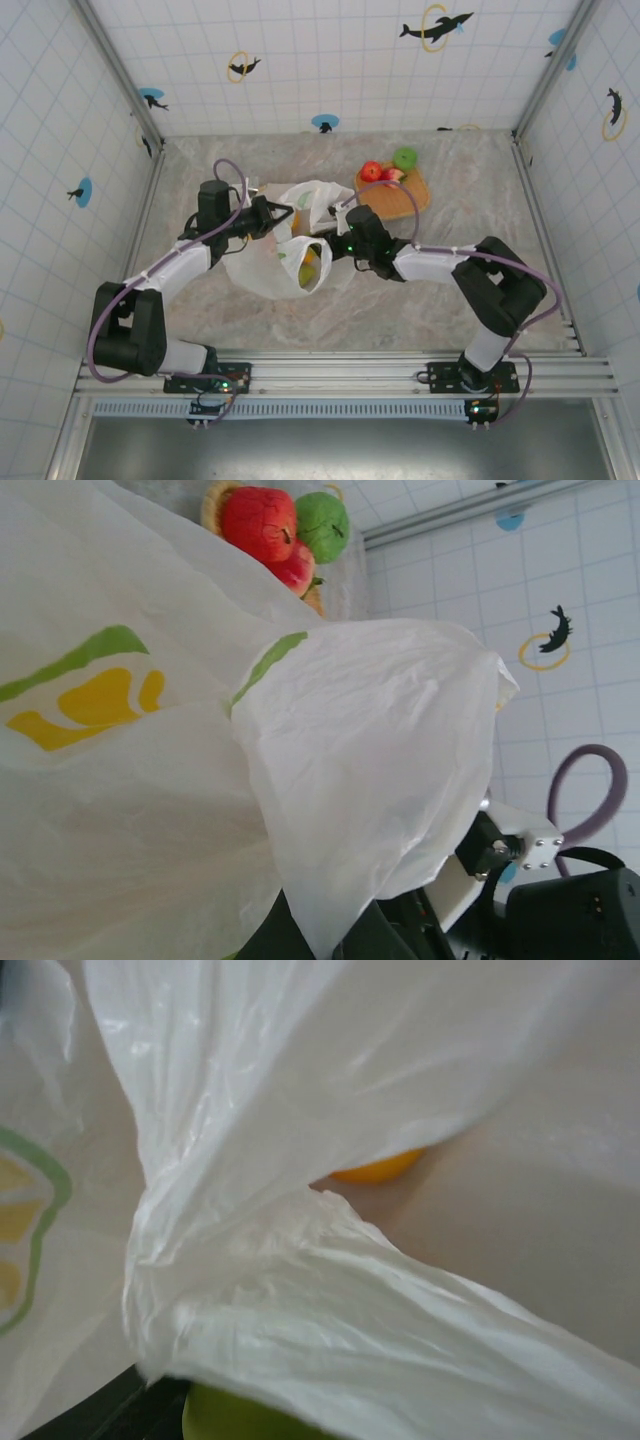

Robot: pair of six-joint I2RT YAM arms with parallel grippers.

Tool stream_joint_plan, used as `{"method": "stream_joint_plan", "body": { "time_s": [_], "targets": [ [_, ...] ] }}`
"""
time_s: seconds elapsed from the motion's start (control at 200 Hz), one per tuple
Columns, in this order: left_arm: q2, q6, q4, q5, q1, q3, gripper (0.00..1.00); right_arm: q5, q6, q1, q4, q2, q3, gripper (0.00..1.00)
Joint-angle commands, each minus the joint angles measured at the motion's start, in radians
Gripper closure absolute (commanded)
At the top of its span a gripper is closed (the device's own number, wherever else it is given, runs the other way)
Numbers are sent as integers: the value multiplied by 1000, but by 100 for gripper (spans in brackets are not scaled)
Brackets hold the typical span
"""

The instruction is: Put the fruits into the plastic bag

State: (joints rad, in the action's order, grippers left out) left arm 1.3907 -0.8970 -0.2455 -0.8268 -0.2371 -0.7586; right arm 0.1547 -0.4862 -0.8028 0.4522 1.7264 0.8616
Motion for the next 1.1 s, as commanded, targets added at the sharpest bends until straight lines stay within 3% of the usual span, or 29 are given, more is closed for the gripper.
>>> {"method": "stream_joint_plan", "body": {
  "time_s": [0.0, 0.205, 0.535, 0.816, 1.096],
  "targets": [
    [-24, -26, -62, -46, -11, 8, 100, -36, -106, -10, 160, 44, 49, 34],
    [-33, -31, -70, -49, -12, 9, 100, -58, -196, -18, 246, 150, 95, 30],
    [-27, -20, -45, -39, -12, 13, 100, 20, -251, -24, 318, 287, 181, 19],
    [-23, -15, -35, -34, -12, 11, 100, 48, -201, -15, 297, 245, 148, 1],
    [-15, -10, -26, -30, -13, 10, 100, 81, -169, -4, 276, 193, 107, 1]
  ]
}}
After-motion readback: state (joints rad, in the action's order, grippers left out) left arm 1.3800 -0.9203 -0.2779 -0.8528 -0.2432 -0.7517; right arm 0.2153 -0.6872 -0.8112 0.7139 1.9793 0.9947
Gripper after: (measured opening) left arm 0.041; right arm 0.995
